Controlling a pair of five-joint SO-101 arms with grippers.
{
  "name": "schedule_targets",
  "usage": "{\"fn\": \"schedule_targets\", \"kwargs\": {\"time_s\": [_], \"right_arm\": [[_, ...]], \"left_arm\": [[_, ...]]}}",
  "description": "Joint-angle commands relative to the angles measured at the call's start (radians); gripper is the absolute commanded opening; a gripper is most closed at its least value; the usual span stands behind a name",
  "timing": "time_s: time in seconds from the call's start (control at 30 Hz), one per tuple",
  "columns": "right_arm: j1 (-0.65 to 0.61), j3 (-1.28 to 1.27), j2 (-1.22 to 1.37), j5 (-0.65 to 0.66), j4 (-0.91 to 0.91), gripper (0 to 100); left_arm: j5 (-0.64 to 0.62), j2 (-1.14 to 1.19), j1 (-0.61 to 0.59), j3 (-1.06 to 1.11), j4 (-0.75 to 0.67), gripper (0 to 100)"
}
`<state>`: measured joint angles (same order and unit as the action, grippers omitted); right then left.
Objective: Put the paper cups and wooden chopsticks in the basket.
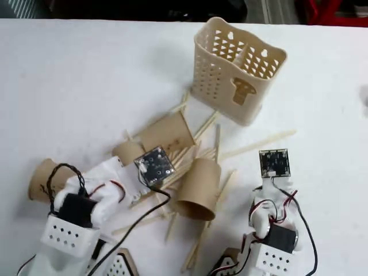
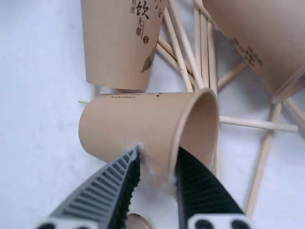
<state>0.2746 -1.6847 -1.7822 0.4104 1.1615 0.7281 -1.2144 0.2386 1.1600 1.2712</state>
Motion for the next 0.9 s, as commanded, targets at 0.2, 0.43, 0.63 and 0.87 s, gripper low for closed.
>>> {"fn": "schedule_targets", "kwargs": {"time_s": [0.2,0.43,0.63,0.87], "right_arm": [[-0.001,-0.008,-0.012,-0.002,0.105,1.9],[-0.001,-0.008,-0.012,-0.002,0.105,1.9],[-0.001,-0.008,-0.012,-0.002,0.105,1.9],[-0.001,-0.008,-0.012,-0.002,0.105,1.9]], "left_arm": [[0.003,-0.007,-0.012,-0.101,-0.061,2],[0.000,-0.007,-0.012,-0.296,-0.025,2],[-0.023,-0.007,-0.013,-0.413,-0.025,2],[-0.041,-0.005,-0.013,-0.539,-0.031,2]]}}
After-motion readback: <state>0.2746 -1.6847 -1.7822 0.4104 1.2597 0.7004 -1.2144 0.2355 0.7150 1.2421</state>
